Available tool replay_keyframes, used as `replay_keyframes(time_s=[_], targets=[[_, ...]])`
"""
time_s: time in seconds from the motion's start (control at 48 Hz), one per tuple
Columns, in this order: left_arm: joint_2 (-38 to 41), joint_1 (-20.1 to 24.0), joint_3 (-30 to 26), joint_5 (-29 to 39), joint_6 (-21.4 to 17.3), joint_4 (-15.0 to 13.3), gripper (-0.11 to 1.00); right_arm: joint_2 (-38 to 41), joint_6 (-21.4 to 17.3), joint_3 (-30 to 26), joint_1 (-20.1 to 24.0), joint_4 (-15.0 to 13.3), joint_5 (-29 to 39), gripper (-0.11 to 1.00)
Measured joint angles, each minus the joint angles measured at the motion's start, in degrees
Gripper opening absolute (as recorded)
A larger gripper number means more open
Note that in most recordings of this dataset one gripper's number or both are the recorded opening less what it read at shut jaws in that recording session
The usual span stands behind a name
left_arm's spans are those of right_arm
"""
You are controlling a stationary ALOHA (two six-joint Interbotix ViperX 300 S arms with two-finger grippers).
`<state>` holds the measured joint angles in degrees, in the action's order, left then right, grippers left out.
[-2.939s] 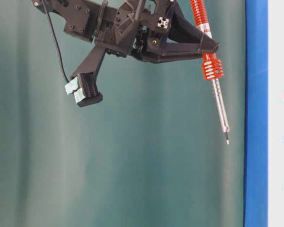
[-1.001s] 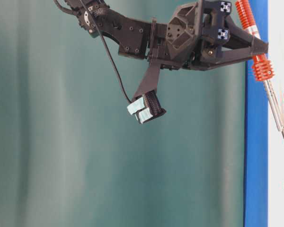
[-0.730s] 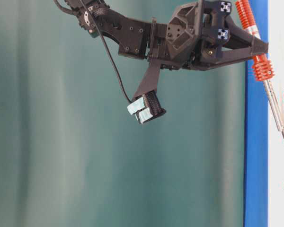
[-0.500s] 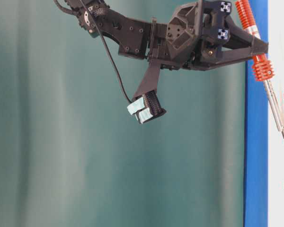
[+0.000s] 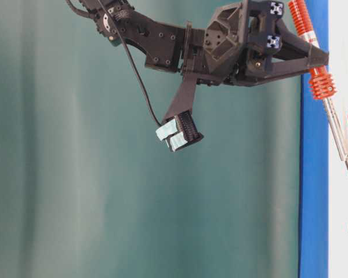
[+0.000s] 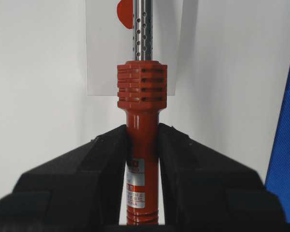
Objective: Touch the tip of the soldering iron to the mark.
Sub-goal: 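Lower the iron tip onto the middle red dot and hold, then raise the iron and move it right above the right dot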
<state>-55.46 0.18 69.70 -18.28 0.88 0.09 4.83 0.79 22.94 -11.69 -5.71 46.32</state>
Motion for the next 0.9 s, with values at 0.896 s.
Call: replay_keyframes(time_s=[0.896], targets=[[0.00, 0.00, 0.00, 0.00, 0.00, 0.00, 0.02, -9.14, 0.18, -7.29, 0.00, -1.76, 11.25, 0.06]])
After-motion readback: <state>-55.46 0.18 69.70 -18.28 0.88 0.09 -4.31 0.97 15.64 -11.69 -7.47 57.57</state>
